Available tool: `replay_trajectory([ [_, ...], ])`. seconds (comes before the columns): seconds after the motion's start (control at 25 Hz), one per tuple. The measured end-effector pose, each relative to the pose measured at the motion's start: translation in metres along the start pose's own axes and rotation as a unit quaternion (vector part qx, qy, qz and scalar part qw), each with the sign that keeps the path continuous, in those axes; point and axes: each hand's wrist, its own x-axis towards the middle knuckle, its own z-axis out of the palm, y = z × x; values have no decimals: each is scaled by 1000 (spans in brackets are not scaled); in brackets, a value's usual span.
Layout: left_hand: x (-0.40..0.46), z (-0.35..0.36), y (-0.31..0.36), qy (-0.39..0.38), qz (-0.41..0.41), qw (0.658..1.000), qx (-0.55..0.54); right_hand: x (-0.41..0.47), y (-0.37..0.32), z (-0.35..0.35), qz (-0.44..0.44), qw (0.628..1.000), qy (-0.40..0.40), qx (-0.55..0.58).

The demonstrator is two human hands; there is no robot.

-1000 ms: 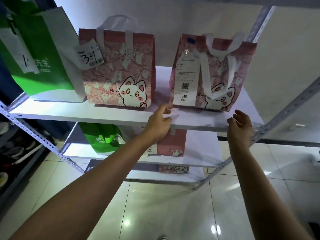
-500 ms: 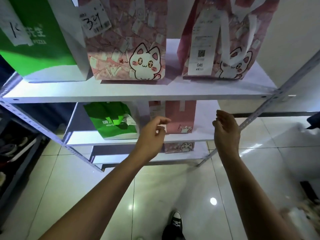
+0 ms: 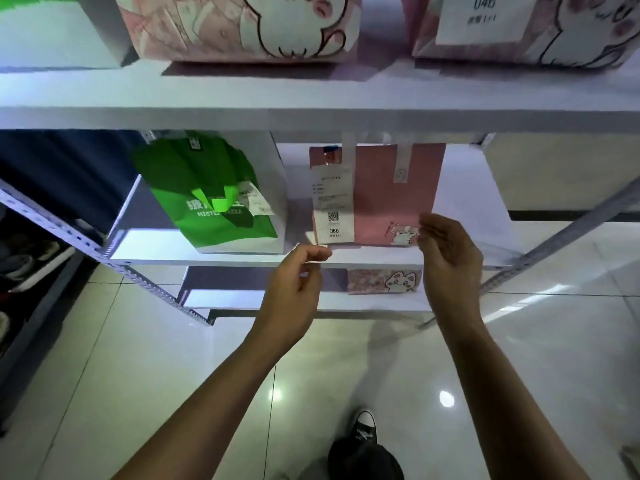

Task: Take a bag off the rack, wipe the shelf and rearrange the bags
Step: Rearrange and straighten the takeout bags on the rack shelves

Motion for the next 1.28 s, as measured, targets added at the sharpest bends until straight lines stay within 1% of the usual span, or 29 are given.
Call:
replay_trajectory([
  [0.16, 30, 22, -48, 12, 40, 999, 17, 26, 50, 17, -42, 999, 11, 15],
  [0.24, 45, 33, -69, 29, 73, 997, 17, 38, 73, 23, -66, 997, 23, 19],
  [0.36, 72, 53, -100, 108, 137, 984, 38, 56, 109, 34, -115, 993, 30, 21],
  [0.44, 91, 66, -116, 158, 170, 972, 21, 67, 132, 37, -149, 987, 48, 24],
  [0.6, 119, 86, -146, 209, 230, 951, 8, 79, 167, 40, -209, 975, 76, 25],
  [0.72, 133, 91, -166, 199, 243, 949, -32, 82, 187, 39, -226, 964, 136, 11],
  [0.84, 138, 92, -177, 169, 256, 951, -42, 86, 199, 44, -218, 963, 159, 0],
  [0.96, 128, 85, -181, 148, 271, 951, -27, 83, 203, 55, -201, 967, 157, -13],
  [1.08, 109, 57, -185, 169, 323, 931, 23, 69, 190, 73, -227, 959, 170, -13],
  [1.16, 99, 28, -192, 199, 349, 914, 58, 60, 180, 91, -254, 954, 159, -17],
  [1.28, 87, -18, -207, 295, 352, 886, 70, 46, 173, 123, -313, 937, 143, -68],
])
